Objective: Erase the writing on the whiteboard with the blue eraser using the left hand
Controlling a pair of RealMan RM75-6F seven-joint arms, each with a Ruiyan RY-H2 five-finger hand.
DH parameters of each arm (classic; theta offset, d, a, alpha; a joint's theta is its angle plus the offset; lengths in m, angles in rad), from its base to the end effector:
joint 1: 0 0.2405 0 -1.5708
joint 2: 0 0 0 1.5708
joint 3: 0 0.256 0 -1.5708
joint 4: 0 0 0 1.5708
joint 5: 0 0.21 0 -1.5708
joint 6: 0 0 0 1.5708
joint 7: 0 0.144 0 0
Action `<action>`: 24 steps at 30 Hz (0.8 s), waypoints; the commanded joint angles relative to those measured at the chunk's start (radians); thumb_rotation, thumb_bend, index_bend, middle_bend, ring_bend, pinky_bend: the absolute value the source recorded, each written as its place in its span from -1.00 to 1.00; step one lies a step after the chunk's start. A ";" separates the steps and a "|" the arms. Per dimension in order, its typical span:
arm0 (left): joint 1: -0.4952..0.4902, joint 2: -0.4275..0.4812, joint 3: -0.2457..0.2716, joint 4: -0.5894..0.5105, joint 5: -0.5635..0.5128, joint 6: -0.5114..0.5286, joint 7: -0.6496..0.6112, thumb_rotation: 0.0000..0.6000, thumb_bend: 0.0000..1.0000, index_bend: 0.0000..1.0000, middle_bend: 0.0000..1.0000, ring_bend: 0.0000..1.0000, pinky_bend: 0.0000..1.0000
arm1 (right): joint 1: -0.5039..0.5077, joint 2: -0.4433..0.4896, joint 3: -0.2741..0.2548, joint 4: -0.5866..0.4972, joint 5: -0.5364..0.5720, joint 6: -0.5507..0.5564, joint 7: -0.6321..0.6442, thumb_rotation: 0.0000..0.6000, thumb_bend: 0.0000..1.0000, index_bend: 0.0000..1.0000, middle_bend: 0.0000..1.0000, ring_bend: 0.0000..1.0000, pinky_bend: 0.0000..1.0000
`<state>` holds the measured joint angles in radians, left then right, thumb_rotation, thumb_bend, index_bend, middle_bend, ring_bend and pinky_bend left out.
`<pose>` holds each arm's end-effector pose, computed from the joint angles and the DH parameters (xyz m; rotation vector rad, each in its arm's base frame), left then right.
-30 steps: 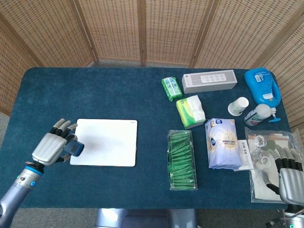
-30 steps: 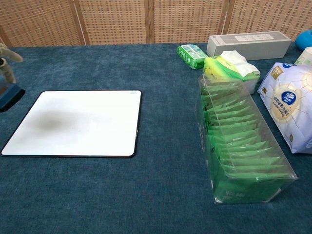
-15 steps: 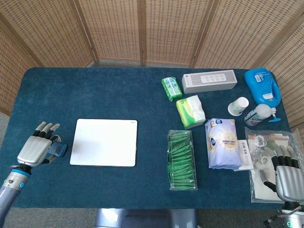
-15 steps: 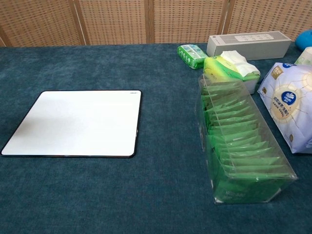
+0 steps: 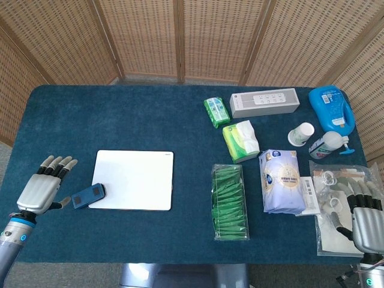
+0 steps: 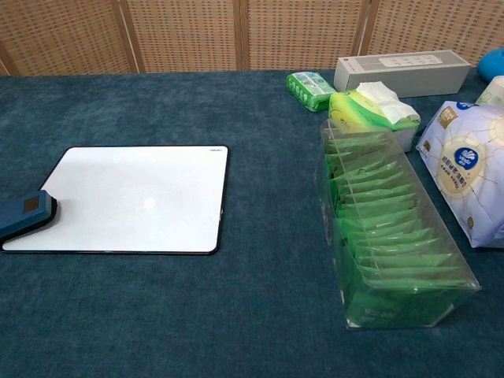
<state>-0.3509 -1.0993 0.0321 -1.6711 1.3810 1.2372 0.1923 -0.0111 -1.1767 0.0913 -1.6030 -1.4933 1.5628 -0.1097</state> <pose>-0.2829 0.2370 0.1227 -1.6885 -0.8766 -0.7128 -0.3180 -0.1587 0.1582 1.2773 -0.8339 0.8512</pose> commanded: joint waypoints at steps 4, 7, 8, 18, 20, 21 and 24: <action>0.081 0.028 -0.003 -0.027 0.060 0.134 -0.106 1.00 -0.39 -0.86 -1.00 -1.00 -1.00 | 0.030 0.025 0.025 -0.015 -0.015 -0.002 -0.032 1.00 -0.30 -0.66 -0.78 -1.00 -0.88; 0.124 0.039 0.002 -0.039 0.084 0.198 -0.155 1.00 -0.39 -0.82 -1.00 -1.00 -1.00 | 0.046 0.032 0.034 -0.028 -0.016 -0.012 -0.059 1.00 -0.30 -0.66 -0.78 -1.00 -0.88; 0.136 0.041 0.004 -0.041 0.091 0.215 -0.165 1.00 -0.39 -0.81 -1.00 -1.00 -1.00 | 0.050 0.034 0.036 -0.032 -0.014 -0.016 -0.068 1.00 -0.30 -0.66 -0.78 -1.00 -0.88; 0.272 0.074 0.037 -0.030 0.135 0.370 -0.208 1.00 -0.39 -0.73 -0.97 -1.00 -1.00 | 0.089 0.038 0.044 -0.072 0.016 -0.065 -0.159 1.00 -0.30 -0.65 -0.80 -1.00 -0.88; 0.295 0.076 0.041 -0.022 0.139 0.393 -0.219 1.00 -0.39 -0.72 -0.95 -1.00 -1.00 | 0.093 0.037 0.042 -0.075 0.017 -0.069 -0.169 1.00 -0.30 -0.65 -0.80 -1.00 -0.88; 0.310 0.072 0.043 -0.015 0.141 0.409 -0.227 1.00 -0.39 -0.72 -0.94 -1.00 -1.00 | 0.094 0.036 0.042 -0.078 0.018 -0.070 -0.176 1.00 -0.30 -0.65 -0.80 -1.00 -0.88; 0.339 0.065 0.049 0.003 0.147 0.434 -0.251 1.00 -0.39 -0.69 -0.93 -1.00 -1.00 | 0.093 0.036 0.038 -0.085 0.021 -0.068 -0.187 1.00 -0.30 -0.65 -0.82 -1.00 -0.88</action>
<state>-0.0228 -1.0311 0.0766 -1.6772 1.5232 1.6622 -0.0485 0.0821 -1.1409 0.1305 -1.6873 -1.4735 1.4944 -0.2963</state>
